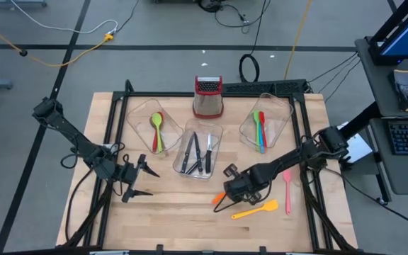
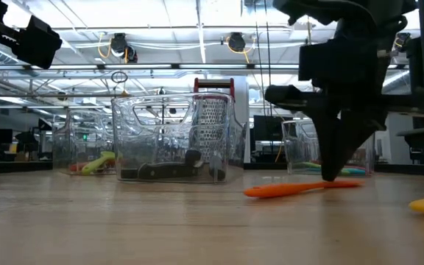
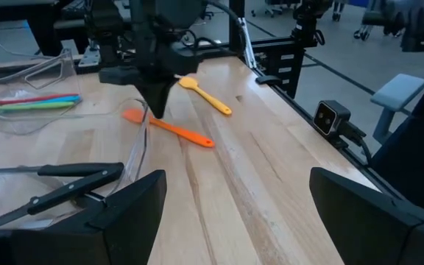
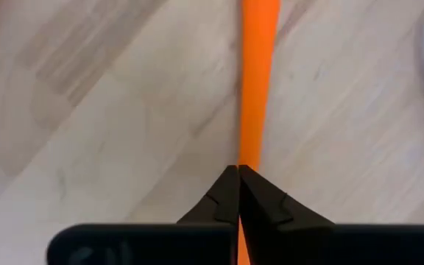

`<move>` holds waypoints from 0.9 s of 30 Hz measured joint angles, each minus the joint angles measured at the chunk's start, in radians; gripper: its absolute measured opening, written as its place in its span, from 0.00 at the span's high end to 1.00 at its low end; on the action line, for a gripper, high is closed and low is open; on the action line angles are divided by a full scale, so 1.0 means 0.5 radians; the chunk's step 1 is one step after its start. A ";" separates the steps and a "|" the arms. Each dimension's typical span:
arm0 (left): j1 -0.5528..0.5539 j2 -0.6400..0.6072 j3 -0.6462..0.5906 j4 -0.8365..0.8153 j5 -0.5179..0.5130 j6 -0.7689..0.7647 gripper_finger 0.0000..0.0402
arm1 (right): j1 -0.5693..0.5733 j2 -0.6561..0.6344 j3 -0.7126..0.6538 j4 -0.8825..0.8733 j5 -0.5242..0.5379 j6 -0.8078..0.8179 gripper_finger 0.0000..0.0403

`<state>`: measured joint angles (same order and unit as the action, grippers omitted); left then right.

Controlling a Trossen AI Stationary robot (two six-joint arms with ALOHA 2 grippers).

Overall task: Pick & Place Kitchen Items
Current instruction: Put the orange spatula on the right transparent bin

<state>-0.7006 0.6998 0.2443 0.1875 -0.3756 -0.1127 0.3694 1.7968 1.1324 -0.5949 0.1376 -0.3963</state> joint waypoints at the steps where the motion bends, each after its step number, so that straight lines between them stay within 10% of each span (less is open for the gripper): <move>1: 0.000 0.001 0.000 0.001 0.000 0.000 0.16 | 0.012 0.002 0.000 0.050 -0.006 -0.004 0.99; 16: -0.001 0.000 0.000 0.010 0.023 -0.063 0.17 | 0.093 -0.039 0.000 -0.174 0.287 0.176 0.99; 27: -0.001 0.001 0.000 0.010 0.022 -0.055 0.16 | 0.089 -0.163 0.000 -0.352 0.227 0.258 0.72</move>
<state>-0.7010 0.7002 0.2443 0.1925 -0.3645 -0.1404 0.4141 1.7154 1.1324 -0.7708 0.2510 -0.2674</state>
